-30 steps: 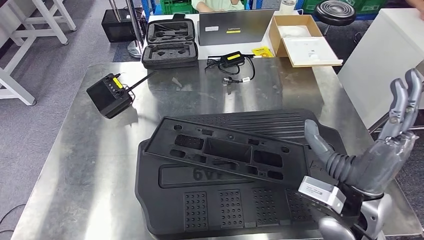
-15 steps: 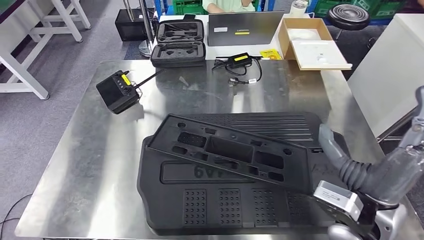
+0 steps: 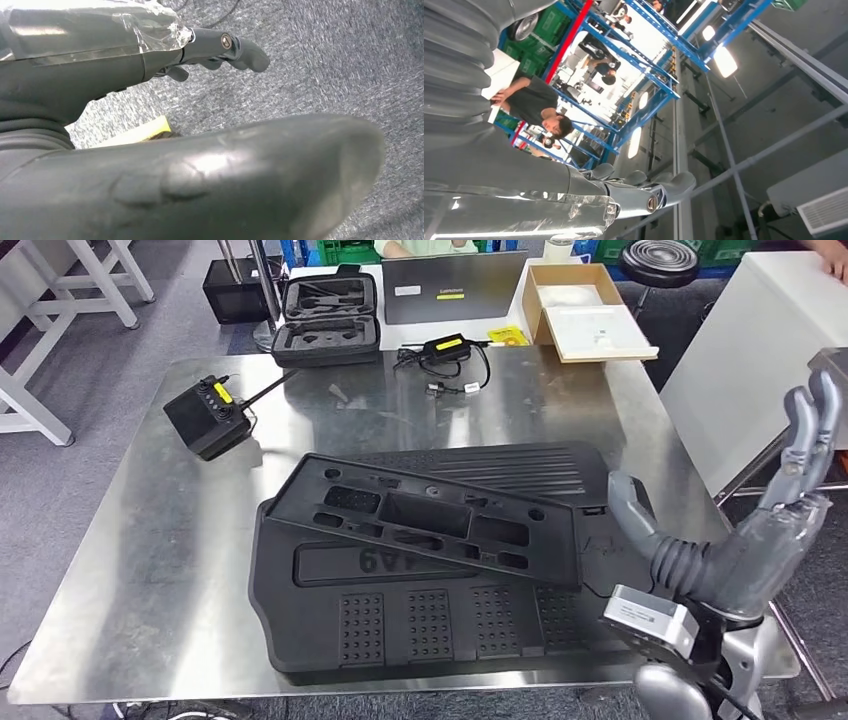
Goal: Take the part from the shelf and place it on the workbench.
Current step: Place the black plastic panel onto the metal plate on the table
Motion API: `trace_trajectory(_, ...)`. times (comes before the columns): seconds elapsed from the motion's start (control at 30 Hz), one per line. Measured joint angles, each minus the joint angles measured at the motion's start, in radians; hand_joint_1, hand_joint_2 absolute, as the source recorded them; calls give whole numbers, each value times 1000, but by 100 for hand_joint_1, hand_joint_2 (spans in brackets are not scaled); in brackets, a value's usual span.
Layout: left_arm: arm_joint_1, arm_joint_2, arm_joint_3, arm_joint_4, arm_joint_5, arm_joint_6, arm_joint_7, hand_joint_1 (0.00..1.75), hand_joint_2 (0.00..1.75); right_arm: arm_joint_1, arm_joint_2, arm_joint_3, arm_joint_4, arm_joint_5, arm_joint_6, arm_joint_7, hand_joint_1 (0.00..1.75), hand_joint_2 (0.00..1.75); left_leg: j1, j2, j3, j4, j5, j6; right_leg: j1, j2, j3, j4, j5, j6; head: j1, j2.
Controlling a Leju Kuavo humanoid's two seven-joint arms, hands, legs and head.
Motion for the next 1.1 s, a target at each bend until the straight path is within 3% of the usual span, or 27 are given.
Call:
trace_trajectory(0.07, 0, 0, 2, 0, 0, 0, 0, 0, 0, -1, 2, 0, 3, -1, 0, -3, 0, 175, 1, 2, -6, -13, 17, 6, -2, -1, -2, -2, 6, 13, -4, 0)
trace_trajectory(0.1, -1, 0, 3, 0, 0, 0, 0, 0, 0, -1, 3, 0, 4, -1, 0, -4, 0, 175, 3, 4, -12, -20, 28, 11, -2, 0, -7, 8, -9, 19, -4, 0)
trace_trajectory(0.17, -1, -1, 5, 0, 0, 0, 0, 0, 0, -2, 4, 0, 6, -1, 0, -5, 0, 175, 8, 9, -32, -29, 51, 21, -3, 0, -32, 80, -87, 26, 1, 0)
trace_trajectory(0.23, 0, -3, 6, 0, 0, 0, 0, 0, 0, -3, 5, 0, 9, -1, -1, -5, 0, 175, 8, 11, -59, -26, 68, 25, -4, 0, -61, 197, -170, 33, 7, 0)
trace_trajectory(0.27, 1, -4, 6, 0, 0, 0, 0, 0, 0, -3, 6, 0, 10, -2, -1, -5, 0, 175, 8, 12, -73, -23, 76, 24, -4, 0, -63, 238, -183, 35, 9, 0)
trace_trajectory(0.3, 1, -5, 6, 0, 0, 0, 0, 0, 0, -3, 6, 0, 12, -4, -1, -5, 0, 175, 8, 12, -87, -19, 83, 22, -5, 0, -50, 249, -174, 37, 11, 0)
trace_trajectory(0.37, 1, -6, 6, 0, 0, 0, 0, 0, 0, -4, 7, 0, 15, -7, -1, -4, 0, 175, 10, 13, -114, -4, 94, 17, -7, -1, 26, 166, -122, 39, 16, 0)
trace_trajectory(0.43, 0, -7, 6, 0, 0, 0, 0, 0, 0, -8, 7, 0, 16, -9, -1, -3, 0, 175, 8, 13, -134, 13, 100, 10, -6, -2, 112, 35, -107, 36, 23, 0)
trace_trajectory(0.47, 0, -7, 6, 1, 0, 0, 0, 0, 0, -9, 8, 0, 17, -9, -1, -3, 0, 175, 7, 13, -140, 20, 103, 5, -4, -2, 134, -5, -112, 32, 25, 0)
trace_trajectory(0.53, 1, -8, 6, 1, 1, 0, 0, 0, 0, -10, 8, 0, 19, -13, -1, -3, 0, 175, 5, 12, -146, 24, 114, -7, 0, 0, 136, -26, -114, 19, 25, 0)
trace_trajectory(0.6, 2, -8, 6, 1, 2, 1, 0, 0, 0, -12, 10, 0, 21, -20, -1, -7, 0, 87, 7, 8, -154, 38, 102, -21, -3, -2, 125, -30, -99, 0, 23, 0)
trace_trajectory(0.67, 3, -8, 6, 2, 2, 2, 0, 0, 0, -14, 14, 0, 22, -32, -1, -16, 0, 0, 11, 3, -180, 108, 30, -33, -7, -5, 107, -33, -80, -17, 13, 0)
trace_trajectory(0.73, 4, -8, 6, 2, 2, 2, 0, 0, 0, -14, 19, 0, 22, -41, -1, -24, 0, 0, 16, 2, -215, 229, -56, -41, -6, -5, 82, -32, -62, -23, 1, 0)
trace_trajectory(0.77, 4, -8, 6, 2, 2, 2, 0, 0, 0, -14, 20, 0, 22, -44, -1, -26, 0, 0, 19, 2, -221, 277, -76, -44, -6, -5, 70, -31, -53, -23, -2, 0)
trace_trajectory(0.8, 4, -8, 6, 2, 2, 2, 0, 0, 0, -13, 22, 0, 23, -46, -1, -26, 0, 0, 21, 2, -212, 296, -73, -45, -6, -5, 58, -30, -44, -21, -5, 0)
trace_trajectory(0.83, 4, -8, 6, 3, 2, 2, 0, 0, 0, -13, 23, 0, 23, -48, -1, -26, 0, 0, 23, 2, -185, 278, -52, -44, -7, -4, 46, -29, -36, -18, -6, 0)
trace_trajectory(0.9, 3, -8, 6, 3, 2, 2, 0, 0, 0, -12, 26, 0, 23, -49, -1, -27, 0, 0, 25, 0, -84, 146, -4, -39, -7, -4, 29, -27, -21, -11, -9, 0)
trace_trajectory(0.97, 2, -8, 6, 3, 2, 2, 0, 0, 0, -13, 28, 0, 23, -50, -1, -27, 0, 0, 23, -4, -2, 12, 9, -32, -6, -3, 21, -25, -8, -1, -9, 0)
trace_trajectory(1.03, 3, -9, 6, 3, 2, 1, -1, 0, 0, -13, 29, 0, 23, -51, -1, -26, 0, 0, 17, -6, 13, -26, 9, -24, -6, -3, 19, -27, 5, 14, -8, 0)
trace_trajectory(1.1, 4, -9, 6, 3, 2, 1, -1, 0, 0, -11, 29, 0, 23, -54, -1, -25, 0, 0, 18, -1, -2, -29, 24, -8, -8, -2, 13, -21, 2, 28, -9, 0)
